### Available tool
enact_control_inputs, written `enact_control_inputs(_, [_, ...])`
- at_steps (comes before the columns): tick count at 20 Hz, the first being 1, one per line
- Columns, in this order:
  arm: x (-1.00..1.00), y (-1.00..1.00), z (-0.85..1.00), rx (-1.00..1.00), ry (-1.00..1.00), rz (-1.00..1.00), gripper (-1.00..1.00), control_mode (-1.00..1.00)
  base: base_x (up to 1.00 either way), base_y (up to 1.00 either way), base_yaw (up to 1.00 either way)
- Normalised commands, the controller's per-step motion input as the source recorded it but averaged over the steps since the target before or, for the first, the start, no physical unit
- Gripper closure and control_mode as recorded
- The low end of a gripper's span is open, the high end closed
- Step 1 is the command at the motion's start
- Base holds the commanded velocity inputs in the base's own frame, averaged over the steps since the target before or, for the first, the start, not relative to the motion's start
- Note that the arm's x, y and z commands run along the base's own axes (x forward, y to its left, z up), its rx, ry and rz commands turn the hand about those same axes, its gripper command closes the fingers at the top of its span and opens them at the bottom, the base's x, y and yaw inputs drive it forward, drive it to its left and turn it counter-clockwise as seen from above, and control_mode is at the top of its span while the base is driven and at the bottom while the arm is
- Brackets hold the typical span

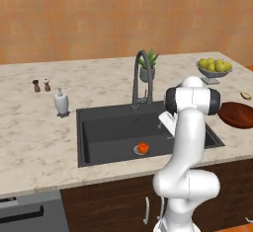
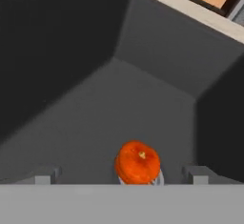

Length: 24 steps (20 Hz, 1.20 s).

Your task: Pick the squash from the sink and place it in the bowl. Then pick the bowl and place it in the microwave. Then close the microwave door and press the start button.

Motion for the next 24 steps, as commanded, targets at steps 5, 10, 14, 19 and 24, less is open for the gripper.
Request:
enact_control_inputs(5, [0.16, 0.06, -0.28, 0.0, -0.13, -0.01, -1.0, -1.0, 0.0, 0.0, 0.0])
enact_control_inputs(10, [0.25, 0.06, -0.33, 0.0, 0.03, 0.0, -1.0, -1.0, 0.0, 0.0, 0.0])
enact_control_inputs(14, [0.34, 0.15, -0.23, 0.02, 0.08, 0.08, -1.0, -1.0, 0.0, 0.0, 0.0])
enact_control_inputs(19, [0.26, 0.1, -0.28, 0.09, 0.09, 0.13, -1.0, -1.0, 0.0, 0.0, 0.0])
enact_control_inputs(24, [0.18, 0.07, -0.27, 0.21, 0.08, 0.13, -1.0, -1.0, 0.0, 0.0, 0.0])
